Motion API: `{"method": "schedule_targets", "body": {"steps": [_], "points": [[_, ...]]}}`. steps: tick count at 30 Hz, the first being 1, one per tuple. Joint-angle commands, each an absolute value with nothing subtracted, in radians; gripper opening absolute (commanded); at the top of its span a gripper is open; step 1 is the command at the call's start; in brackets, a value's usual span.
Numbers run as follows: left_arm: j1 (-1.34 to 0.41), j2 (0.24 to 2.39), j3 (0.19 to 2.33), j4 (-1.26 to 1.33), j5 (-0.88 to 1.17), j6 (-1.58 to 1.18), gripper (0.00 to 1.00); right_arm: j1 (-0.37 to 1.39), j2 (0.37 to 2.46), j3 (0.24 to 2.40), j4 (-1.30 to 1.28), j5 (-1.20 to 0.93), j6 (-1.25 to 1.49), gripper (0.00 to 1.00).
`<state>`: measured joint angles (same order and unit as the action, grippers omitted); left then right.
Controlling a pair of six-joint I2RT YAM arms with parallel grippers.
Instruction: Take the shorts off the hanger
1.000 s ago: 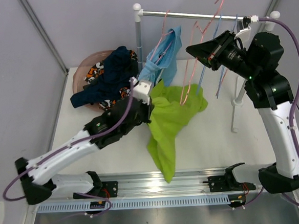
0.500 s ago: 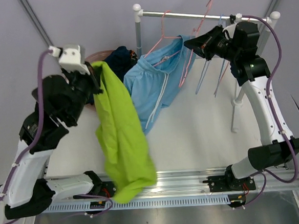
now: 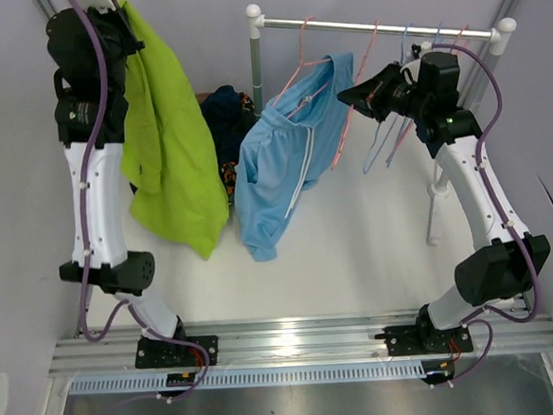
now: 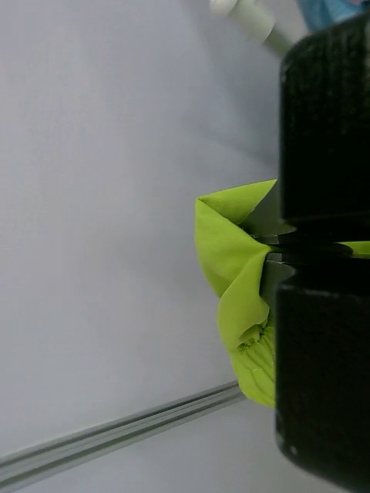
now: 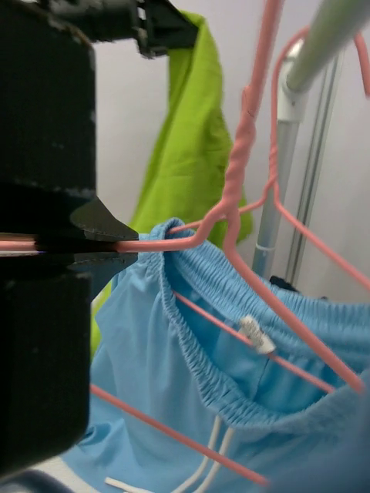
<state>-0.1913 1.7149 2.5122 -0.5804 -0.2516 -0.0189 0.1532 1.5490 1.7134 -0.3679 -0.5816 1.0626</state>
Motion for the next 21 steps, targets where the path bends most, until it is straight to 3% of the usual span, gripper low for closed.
{"method": "schedule_targets", "body": {"steps": [1, 8, 11, 13, 14, 15, 16, 17, 18, 21], "points": [[-0.111, 1.773, 2.479, -0.416, -0.132, -0.129, 0.0, 0.149, 1.505, 1.675, -0.325, -0.617, 1.046, 0.0], [-0.098, 1.974, 2.447, -0.465, -0.061, -0.172, 0.0, 0.149, 1.473, 1.602, -0.319, -0.609, 1.038, 0.0], [-0.098, 2.017, 2.378, -0.514, -0.043, -0.19, 0.11, 0.149, 1.471, 1.591, -0.319, -0.614, 1.045, 0.0], [-0.098, 2.013, 2.349, -0.531, -0.025, -0.192, 0.33, 0.149, 1.468, 1.592, -0.327, -0.618, 1.043, 0.12], [-0.098, 2.008, 2.315, -0.537, -0.018, -0.198, 0.57, 0.149, 1.462, 1.592, -0.328, -0.618, 1.046, 0.23], [-0.098, 2.002, 2.307, -0.558, -0.012, -0.201, 0.65, 0.15, 1.457, 1.592, -0.33, -0.614, 1.045, 0.52], [-0.1, 1.976, 2.303, -0.567, -0.008, -0.202, 0.73, 0.149, 1.451, 1.594, -0.337, -0.609, 1.045, 0.64], [-0.101, 1.958, 2.277, -0.575, -0.008, -0.201, 0.88, 0.149, 1.445, 1.595, -0.341, -0.604, 1.043, 0.73], [-0.104, 1.936, 2.269, -0.581, -0.008, -0.198, 0.95, 0.149, 1.433, 1.6, -0.347, -0.595, 1.042, 0.87], [-0.127, 1.809, 2.153, -0.571, -0.017, -0.176, 0.99, 0.147, 1.399, 1.617, -0.406, -0.559, 1.022, 0.99]]}}
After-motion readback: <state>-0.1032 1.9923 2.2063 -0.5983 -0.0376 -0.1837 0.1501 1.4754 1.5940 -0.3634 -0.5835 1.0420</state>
